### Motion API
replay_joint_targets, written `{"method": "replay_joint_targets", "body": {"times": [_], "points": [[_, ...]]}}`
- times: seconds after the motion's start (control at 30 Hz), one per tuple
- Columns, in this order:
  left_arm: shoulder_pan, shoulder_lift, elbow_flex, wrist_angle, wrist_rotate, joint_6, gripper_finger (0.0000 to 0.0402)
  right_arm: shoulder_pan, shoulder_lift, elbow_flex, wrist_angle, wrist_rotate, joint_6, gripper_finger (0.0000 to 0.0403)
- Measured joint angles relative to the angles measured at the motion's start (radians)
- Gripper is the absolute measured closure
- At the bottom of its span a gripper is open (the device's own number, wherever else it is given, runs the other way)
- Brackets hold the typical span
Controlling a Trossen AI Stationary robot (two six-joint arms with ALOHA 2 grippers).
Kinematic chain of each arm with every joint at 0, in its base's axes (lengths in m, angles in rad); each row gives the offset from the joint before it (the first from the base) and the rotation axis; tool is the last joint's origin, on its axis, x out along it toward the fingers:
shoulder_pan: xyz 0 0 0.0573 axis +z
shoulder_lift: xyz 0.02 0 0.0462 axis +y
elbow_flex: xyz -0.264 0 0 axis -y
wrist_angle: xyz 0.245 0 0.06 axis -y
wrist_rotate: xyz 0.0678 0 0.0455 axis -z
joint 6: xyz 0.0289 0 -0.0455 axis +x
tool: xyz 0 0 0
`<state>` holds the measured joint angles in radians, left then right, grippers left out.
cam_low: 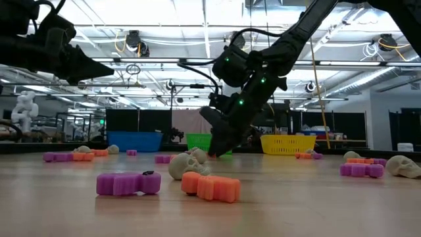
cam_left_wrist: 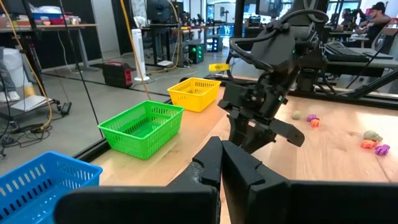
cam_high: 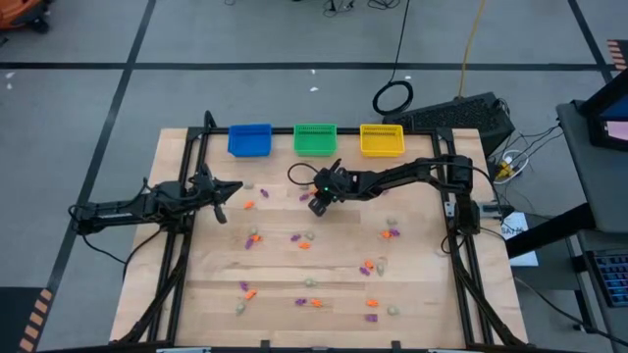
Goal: Sort Halloween decoration
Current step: Put the orange skeleton toy into the green basket
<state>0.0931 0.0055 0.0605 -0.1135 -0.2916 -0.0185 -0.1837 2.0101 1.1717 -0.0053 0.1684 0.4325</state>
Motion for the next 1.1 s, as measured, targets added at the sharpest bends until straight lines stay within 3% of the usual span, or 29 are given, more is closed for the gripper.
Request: {"method": "replay_joint_targets", "body": {"times": [0.3,0.5,0.67,0.9,1.1], "points": [[0.0,0.0,0.0,0.0,0.0,0.0,0.0391,0.004,0.001,0.0,0.0,-0.01,-0.287,0.0381],[0.0,0.0,0.0,0.0,0.0,0.0,0.0391,0.007,-0.046,-0.003,-0.07,-0.108,-0.335,0.0396],[0.0,0.0,0.0,0.0,0.0,0.0,0.0391,0.022,-0.094,-0.003,-0.083,-0.093,-0.304,0.0345],[0.0,0.0,0.0,0.0,0.0,0.0,0.0391,0.023,-0.057,-0.002,-0.03,-0.095,-0.321,0.0247],[0.0,0.0,0.0,0.001,0.0,0.0,0.0391,-0.003,0.002,-0.002,0.029,-0.095,-0.32,0.0221]]}}
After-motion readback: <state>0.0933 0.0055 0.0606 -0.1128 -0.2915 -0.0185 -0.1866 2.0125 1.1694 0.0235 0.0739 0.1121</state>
